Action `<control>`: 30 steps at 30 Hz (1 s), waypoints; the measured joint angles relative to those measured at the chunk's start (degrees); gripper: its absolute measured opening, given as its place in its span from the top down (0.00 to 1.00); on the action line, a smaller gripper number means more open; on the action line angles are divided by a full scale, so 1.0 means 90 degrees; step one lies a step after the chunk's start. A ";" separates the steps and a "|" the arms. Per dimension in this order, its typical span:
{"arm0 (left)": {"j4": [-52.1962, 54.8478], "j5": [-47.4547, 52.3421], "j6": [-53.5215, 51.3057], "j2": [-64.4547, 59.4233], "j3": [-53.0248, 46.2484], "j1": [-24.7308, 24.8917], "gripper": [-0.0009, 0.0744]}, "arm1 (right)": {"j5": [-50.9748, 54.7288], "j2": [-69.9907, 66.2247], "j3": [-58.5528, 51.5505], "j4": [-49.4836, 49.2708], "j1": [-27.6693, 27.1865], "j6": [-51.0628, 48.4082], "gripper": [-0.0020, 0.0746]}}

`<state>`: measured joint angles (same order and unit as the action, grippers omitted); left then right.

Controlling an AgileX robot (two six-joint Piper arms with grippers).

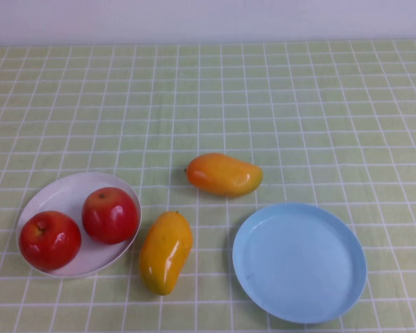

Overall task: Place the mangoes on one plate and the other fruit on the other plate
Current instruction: Put another type of fruit in the right plate

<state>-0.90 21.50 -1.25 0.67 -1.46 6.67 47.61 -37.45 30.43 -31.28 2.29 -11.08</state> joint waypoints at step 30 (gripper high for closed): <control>0.0012 0.0000 0.0000 0.0000 0.0000 0.0000 0.99 | 0.1125 -0.7001 0.6593 0.2059 0.3629 -0.1190 0.79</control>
<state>-0.79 21.50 -1.25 0.67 -1.46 6.67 57.73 -100.45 89.77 -12.75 34.95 -21.79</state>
